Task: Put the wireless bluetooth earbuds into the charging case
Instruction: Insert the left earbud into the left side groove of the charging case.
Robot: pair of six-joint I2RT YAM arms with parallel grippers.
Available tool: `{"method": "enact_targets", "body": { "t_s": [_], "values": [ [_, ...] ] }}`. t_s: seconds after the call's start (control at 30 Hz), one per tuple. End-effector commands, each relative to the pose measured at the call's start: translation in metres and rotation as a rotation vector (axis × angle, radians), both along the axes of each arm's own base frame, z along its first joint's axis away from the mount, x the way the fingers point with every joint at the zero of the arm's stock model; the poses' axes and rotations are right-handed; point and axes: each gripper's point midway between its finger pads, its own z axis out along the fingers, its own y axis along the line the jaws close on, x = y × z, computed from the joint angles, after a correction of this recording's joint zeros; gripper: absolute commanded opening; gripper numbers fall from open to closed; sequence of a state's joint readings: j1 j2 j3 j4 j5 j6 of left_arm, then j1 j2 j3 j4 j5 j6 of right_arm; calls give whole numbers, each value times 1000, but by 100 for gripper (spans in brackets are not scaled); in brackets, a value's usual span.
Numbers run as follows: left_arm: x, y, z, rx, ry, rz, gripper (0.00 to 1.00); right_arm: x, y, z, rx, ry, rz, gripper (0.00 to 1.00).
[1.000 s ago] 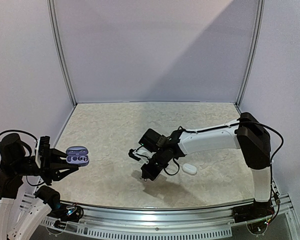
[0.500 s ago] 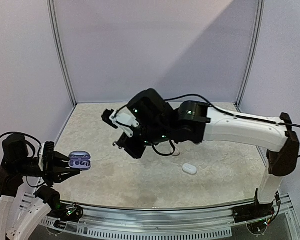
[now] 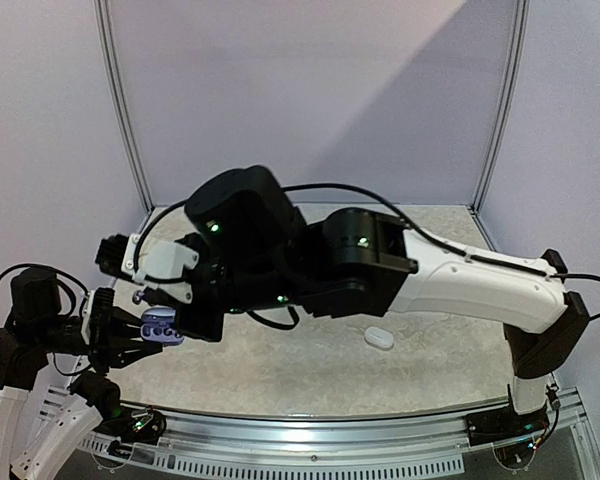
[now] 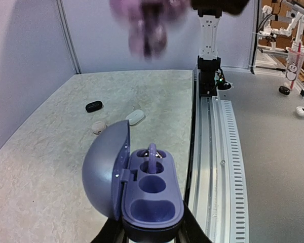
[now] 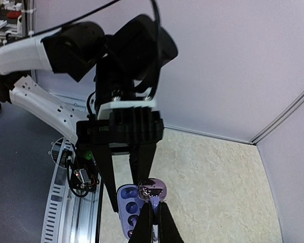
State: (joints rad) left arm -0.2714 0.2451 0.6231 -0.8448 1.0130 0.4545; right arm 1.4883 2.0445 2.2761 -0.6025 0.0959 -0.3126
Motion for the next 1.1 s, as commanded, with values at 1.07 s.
{"method": "enact_targets", "body": {
  "t_s": [1.07],
  "values": [
    [-5, -1, 4, 0, -12, -22, 0, 11, 25, -98, -219, -56, 3, 0]
  ]
}}
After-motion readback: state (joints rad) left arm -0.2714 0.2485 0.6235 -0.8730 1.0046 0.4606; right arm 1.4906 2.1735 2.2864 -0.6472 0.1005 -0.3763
